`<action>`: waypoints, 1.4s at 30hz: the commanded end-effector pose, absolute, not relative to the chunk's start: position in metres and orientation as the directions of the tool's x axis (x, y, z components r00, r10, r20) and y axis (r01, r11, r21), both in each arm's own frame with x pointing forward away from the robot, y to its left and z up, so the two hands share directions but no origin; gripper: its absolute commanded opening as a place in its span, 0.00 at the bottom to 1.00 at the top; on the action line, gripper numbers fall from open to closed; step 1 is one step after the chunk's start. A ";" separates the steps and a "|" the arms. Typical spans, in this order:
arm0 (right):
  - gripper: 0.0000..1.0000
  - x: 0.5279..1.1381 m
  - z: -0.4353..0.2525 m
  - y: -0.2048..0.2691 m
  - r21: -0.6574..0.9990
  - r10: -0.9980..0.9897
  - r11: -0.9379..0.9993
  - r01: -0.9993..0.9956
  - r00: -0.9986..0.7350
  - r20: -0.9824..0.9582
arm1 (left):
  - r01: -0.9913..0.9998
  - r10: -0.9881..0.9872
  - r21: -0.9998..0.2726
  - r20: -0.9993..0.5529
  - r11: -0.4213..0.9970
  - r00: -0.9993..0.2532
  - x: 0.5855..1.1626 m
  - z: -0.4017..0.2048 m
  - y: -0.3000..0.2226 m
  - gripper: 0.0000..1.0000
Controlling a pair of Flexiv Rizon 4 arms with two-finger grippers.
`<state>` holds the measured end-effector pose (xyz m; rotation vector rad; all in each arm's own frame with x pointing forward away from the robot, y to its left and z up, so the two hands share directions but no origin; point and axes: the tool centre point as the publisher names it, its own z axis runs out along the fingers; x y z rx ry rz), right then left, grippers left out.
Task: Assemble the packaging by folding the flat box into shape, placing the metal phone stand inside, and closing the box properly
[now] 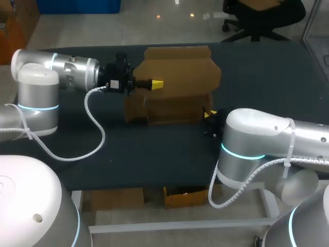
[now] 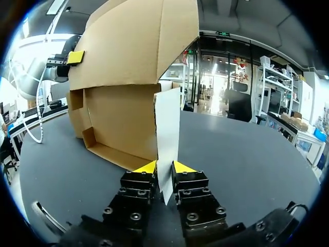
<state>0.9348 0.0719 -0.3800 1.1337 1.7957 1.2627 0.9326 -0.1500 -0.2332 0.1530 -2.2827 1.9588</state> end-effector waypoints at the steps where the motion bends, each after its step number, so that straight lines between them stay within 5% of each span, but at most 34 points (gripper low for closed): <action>1: 0.22 0.934 -0.379 0.083 0.949 0.949 0.157 0.272 -0.309 -0.069 | -0.162 0.012 -0.975 0.166 0.154 -0.986 0.933 -0.238 -0.151 0.00; 16: 0.31 0.930 -0.379 0.095 0.957 0.954 0.119 0.266 -0.299 -0.036 | -0.162 0.012 -0.975 0.166 0.154 -0.986 0.933 -0.238 -0.151 0.00; 42: 0.31 0.925 -0.377 0.112 0.968 0.953 0.036 0.249 -0.300 0.041 | -0.162 0.012 -0.975 0.166 0.154 -0.986 0.933 -0.238 -0.151 0.00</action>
